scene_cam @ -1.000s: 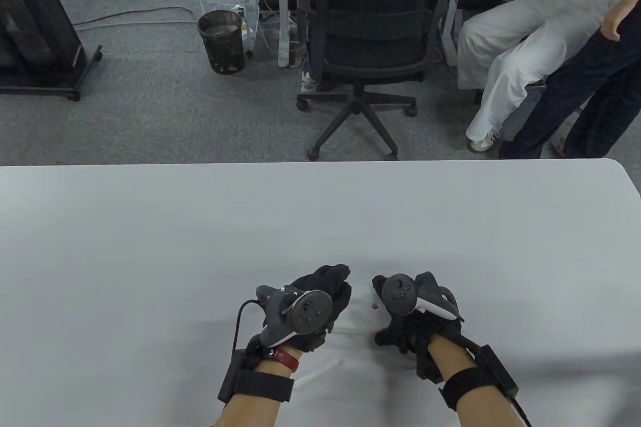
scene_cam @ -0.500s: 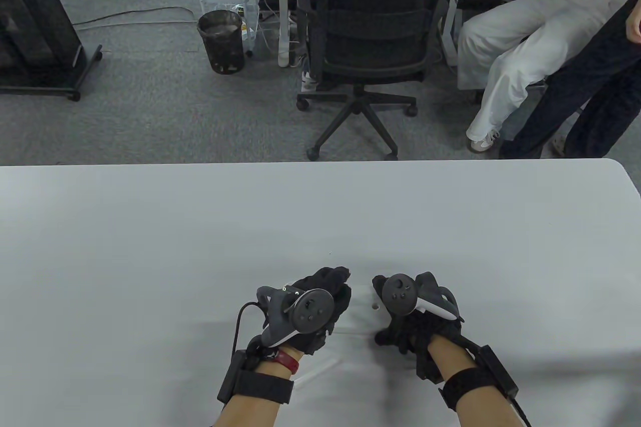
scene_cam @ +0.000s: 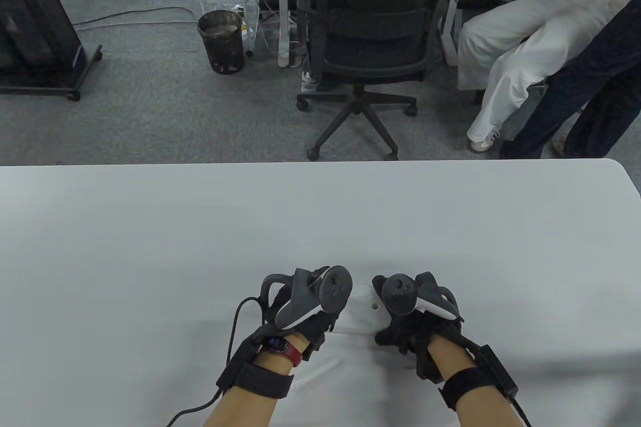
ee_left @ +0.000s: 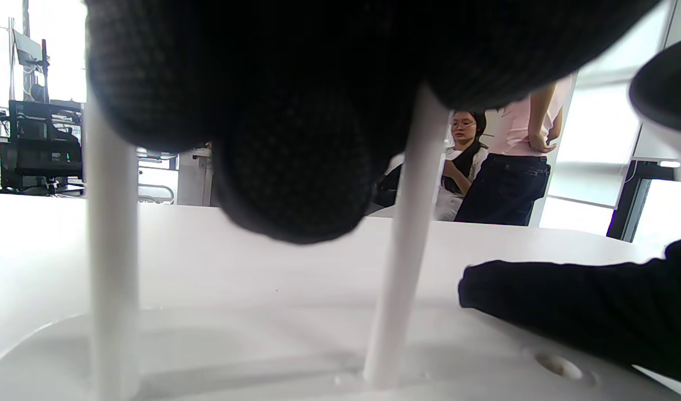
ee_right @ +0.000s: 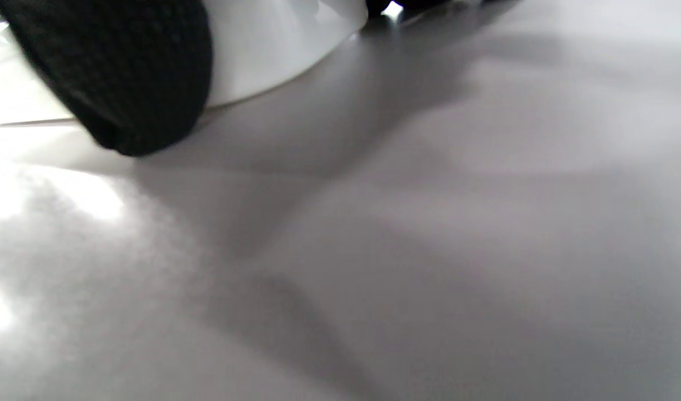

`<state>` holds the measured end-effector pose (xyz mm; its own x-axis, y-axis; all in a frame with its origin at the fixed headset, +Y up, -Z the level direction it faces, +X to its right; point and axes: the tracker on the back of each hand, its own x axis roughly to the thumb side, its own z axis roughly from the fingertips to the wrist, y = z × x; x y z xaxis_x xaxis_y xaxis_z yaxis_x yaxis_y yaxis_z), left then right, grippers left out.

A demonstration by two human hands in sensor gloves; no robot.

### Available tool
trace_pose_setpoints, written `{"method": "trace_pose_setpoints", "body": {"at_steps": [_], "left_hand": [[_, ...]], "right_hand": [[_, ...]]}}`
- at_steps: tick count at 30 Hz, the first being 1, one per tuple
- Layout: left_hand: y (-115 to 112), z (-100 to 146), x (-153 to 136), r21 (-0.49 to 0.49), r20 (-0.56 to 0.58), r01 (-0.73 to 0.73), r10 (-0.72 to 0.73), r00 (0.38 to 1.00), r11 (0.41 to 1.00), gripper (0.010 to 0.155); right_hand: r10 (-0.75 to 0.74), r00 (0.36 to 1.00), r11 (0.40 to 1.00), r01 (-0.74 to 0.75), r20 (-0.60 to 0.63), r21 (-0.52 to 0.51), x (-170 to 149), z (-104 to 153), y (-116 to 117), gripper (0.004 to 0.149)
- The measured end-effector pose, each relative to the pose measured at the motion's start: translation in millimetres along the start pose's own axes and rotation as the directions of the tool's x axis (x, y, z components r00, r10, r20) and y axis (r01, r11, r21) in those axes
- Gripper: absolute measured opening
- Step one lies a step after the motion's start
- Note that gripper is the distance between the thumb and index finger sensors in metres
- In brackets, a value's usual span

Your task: Fit Hanoi Tower parts together into a complete Hanoi Tower

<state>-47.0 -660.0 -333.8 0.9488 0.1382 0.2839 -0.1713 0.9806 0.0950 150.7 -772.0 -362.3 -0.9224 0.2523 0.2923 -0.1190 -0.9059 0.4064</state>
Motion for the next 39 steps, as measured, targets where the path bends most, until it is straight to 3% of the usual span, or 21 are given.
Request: {"method": "trace_pose_setpoints", "body": {"at_steps": [5, 8, 13, 17, 19, 22, 27, 39], "left_hand": [[-3.7, 0.9, -6.1, -0.031, 0.016, -0.050, 0.050, 0.999, 0.998, 0.048], [-2.0, 5.6, -8.4, -0.054, 0.011, -0.040, 0.041, 0.999, 0.998, 0.058], [13.1, 20.9, -11.7, 0.055, 0.011, -0.015, 0.014, 1.000, 0.998, 0.053], [23.5, 32.6, -5.4, 0.062, 0.026, 0.021, -0.022, 0.999, 0.998, 0.051], [21.5, 36.3, 0.6, 0.011, 0.051, 0.028, -0.029, 0.998, 1.000, 0.051], [6.0, 41.8, 12.4, -0.149, 0.093, 0.065, -0.051, 0.994, 0.987, 0.051], [-29.2, 53.0, 26.2, -0.317, 0.144, 0.190, -0.150, 0.978, 0.929, 0.057], [-76.6, 64.6, 41.2, -0.352, 0.185, 0.423, -0.381, 0.906, 0.835, 0.069]], "right_hand": [[-0.002, 1.000, 1.000, 0.002, -0.001, 0.001, 0.0, 0.1, -0.3, 0.111], [-0.002, 1.000, 1.000, 0.002, -0.003, 0.004, -0.3, 0.0, -0.3, 0.111], [-0.004, 1.000, 1.000, 0.004, -0.002, 0.004, -0.4, 0.1, -0.4, 0.111], [-0.004, 1.000, 1.000, 0.004, -0.003, 0.005, -0.5, 0.1, -0.2, 0.111], [-0.004, 1.000, 1.000, 0.004, -0.004, 0.006, -0.4, -0.1, -0.2, 0.111], [-0.003, 1.000, 1.000, 0.003, -0.005, 0.006, -0.2, -0.3, -0.2, 0.111], [-0.005, 1.000, 1.000, 0.005, -0.005, 0.006, -0.3, 0.1, -0.2, 0.111], [-0.008, 1.000, 1.000, 0.008, -0.003, 0.003, -0.7, 0.3, 0.3, 0.111]]}}
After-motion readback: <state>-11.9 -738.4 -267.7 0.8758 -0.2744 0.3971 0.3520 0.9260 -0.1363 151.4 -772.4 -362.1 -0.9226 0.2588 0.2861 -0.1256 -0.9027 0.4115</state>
